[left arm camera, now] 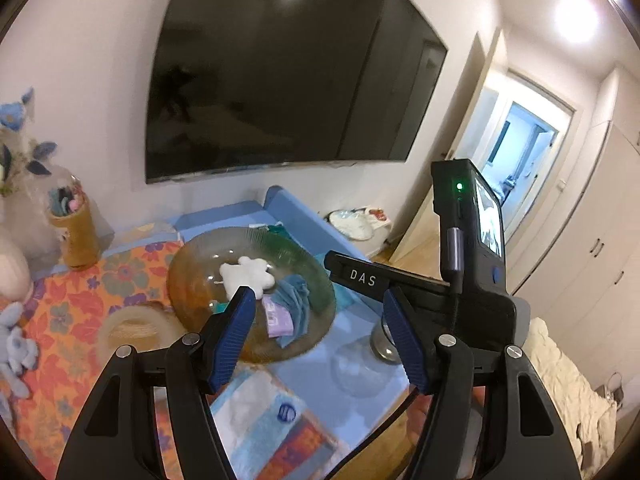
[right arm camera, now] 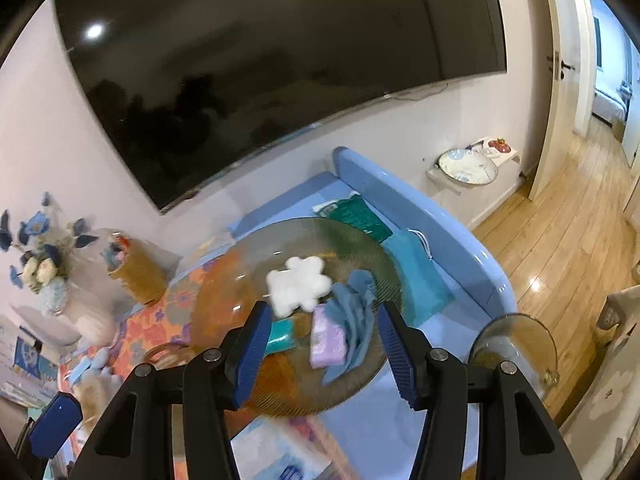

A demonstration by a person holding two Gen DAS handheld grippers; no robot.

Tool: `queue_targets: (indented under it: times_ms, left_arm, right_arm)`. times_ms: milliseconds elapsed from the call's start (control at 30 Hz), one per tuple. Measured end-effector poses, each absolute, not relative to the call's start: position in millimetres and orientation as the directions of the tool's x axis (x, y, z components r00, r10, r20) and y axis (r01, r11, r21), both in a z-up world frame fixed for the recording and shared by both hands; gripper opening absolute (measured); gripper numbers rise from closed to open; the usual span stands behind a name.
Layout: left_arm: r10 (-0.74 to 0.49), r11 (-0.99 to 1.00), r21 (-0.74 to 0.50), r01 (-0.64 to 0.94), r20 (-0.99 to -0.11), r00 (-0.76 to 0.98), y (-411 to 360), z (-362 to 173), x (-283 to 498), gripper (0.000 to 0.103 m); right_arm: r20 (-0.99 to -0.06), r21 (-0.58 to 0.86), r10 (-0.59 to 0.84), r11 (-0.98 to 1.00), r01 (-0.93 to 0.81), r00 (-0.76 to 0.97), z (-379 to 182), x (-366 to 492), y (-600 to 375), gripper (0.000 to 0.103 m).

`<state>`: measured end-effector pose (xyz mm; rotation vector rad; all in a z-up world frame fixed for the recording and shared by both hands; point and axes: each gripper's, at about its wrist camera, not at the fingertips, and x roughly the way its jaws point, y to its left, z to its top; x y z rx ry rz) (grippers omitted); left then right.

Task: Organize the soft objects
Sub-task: 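Return both tools to the desk items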

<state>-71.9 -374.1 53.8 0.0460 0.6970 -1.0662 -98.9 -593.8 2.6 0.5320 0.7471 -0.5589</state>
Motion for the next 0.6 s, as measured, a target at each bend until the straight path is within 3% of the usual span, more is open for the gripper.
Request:
queue_targets:
  times_ms: [267,500,600]
  left_arm:
    - [-0.731,0.589,-0.196,0.784,-0.542,0.414,-259,60,-76,0.064]
    - [-0.603,0.756,-0.174,0.631,-0.561,0.567,-122,47,-24,0.064]
    - [-0.518,0.833,-0.166,0.528,-0.569,0.639,-56,47,3,0.064]
  right_arm:
    - [-0.688,0.148,-0.336,0.802,0.578,0.643,38,-132,-488,0.054]
    - [-0.612,0.143,-0.149,0.945,0.295,0.777,32,-130,-353,0.055]
    - [-0.634,0.090,-0.052,0.986,0.140,0.772,28,-99,-291,0.055]
